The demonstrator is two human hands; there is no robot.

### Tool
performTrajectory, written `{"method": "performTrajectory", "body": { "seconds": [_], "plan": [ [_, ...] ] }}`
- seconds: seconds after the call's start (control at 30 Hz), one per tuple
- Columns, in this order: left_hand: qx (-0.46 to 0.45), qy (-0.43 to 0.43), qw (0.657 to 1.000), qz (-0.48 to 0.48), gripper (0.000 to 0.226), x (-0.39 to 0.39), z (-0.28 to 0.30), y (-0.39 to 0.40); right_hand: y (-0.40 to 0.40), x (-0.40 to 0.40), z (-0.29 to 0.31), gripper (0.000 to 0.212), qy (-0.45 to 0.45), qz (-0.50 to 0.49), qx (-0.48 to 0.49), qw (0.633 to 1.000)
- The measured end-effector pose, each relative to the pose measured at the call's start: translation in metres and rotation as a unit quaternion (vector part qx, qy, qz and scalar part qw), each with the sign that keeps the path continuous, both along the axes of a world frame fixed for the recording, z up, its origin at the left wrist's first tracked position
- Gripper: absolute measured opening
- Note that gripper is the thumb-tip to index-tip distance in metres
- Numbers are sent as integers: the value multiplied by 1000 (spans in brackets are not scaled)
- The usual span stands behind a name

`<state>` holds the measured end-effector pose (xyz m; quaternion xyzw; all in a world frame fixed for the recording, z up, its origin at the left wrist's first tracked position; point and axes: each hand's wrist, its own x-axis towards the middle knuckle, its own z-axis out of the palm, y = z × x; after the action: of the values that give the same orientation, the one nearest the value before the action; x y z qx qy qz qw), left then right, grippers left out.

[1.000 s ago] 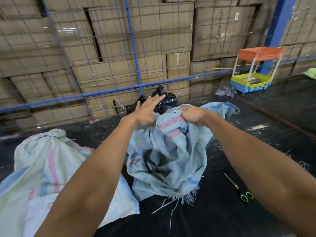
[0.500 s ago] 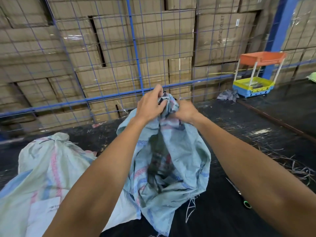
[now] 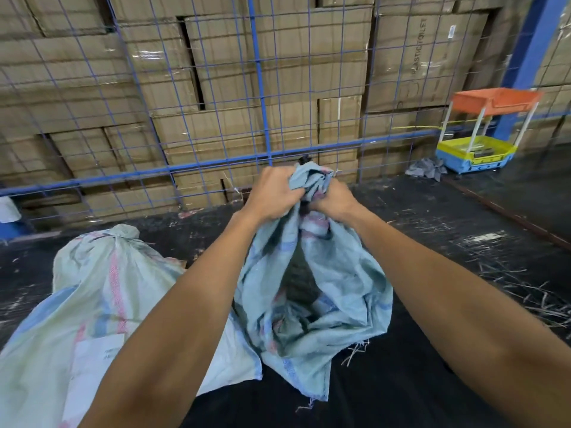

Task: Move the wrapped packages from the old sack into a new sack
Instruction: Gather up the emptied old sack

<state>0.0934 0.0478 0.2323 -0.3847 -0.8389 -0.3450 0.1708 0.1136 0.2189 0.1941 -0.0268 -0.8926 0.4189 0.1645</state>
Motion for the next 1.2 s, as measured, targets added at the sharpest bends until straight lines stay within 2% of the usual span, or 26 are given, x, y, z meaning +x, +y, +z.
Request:
{"method": "performTrajectory", "body": {
  "seconds": [0.07,0.1,0.17,0.2,0.23,0.27,0.3,0.33,0.37,0.4,0.47,0.5,0.57,0.63,0.67,0.7,0.77,0.8,0.87,0.93,1.0,1.03,1.07,1.1,1.13,1.2],
  "plan": [
    [60,-124,985,-107,23,4,1,-8,5,0,3,23,61,-83,-67,992],
    [36,-191,974,-115,37,1,0,-14,7,6,10,20,94,-88,-143,981],
    [-150,-264,951,-54,48,-6,-9,-27,12,14,18,25,155,-62,-258,951],
    [-260,-270,927,0,43,-9,-17,-32,13,19,22,27,182,-92,-273,940],
    [-326,-228,914,75,41,-13,-25,-36,16,20,21,28,204,-148,-269,930],
    [-328,-166,917,155,39,-13,-29,-38,20,23,20,28,228,-234,-260,909],
    [-257,-109,930,239,33,-14,-29,-40,24,27,18,27,238,-299,-248,890],
    [-154,-67,938,303,27,-17,-28,-41,29,29,13,25,226,-303,-251,892],
    [-56,-47,938,339,26,-18,-26,-39,31,28,3,25,192,-253,-247,915],
    [17,-37,940,338,28,-18,-22,-35,29,24,-4,33,133,-155,-252,946],
    [104,-101,964,223,35,-12,-11,-14,16,23,-11,69,9,-9,-185,983],
    [107,-148,974,135,39,-1,-3,2,7,22,-14,75,-17,37,-130,991],
    [29,-193,981,-14,37,21,11,27,-6,20,-20,52,-11,78,-105,991],
    [-65,-202,968,-134,36,35,22,32,-7,20,-24,38,6,32,-156,987],
    [-56,-211,956,-196,37,33,24,30,-2,18,-28,38,7,6,-218,976],
    [20,-244,942,-230,29,27,22,22,1,19,-29,41,19,-14,-293,956],
    [196,-303,914,-186,6,5,4,5,16,16,-30,47,26,-38,-407,912],
    [214,-298,924,-103,17,-7,-12,-2,23,14,-30,53,20,-38,-432,901],
    [71,-312,947,10,41,-17,-51,-12,26,21,-22,60,18,-24,-456,890],
    [-65,-405,912,-23,58,-11,-91,-18,27,21,-20,42,2,-34,-451,892],
    [-92,-486,866,-71,62,-7,-117,-21,25,21,-25,39,-8,-41,-432,901],
    [-98,-502,856,-73,53,-6,-124,-20,23,22,-29,40,-2,-49,-430,901],
    [-103,-479,870,-52,36,-6,-124,-18,20,22,-32,40,12,-74,-430,900],
    [-105,-418,902,6,17,-6,-117,-16,18,23,-34,40,22,-110,-414,903],
    [-94,-320,938,99,9,-7,-107,-14,17,26,-31,45,22,-152,-377,914],
    [-10,-140,955,263,15,-6,-79,-12,13,28,-28,77,-89,-169,-297,935]
  ]
}}
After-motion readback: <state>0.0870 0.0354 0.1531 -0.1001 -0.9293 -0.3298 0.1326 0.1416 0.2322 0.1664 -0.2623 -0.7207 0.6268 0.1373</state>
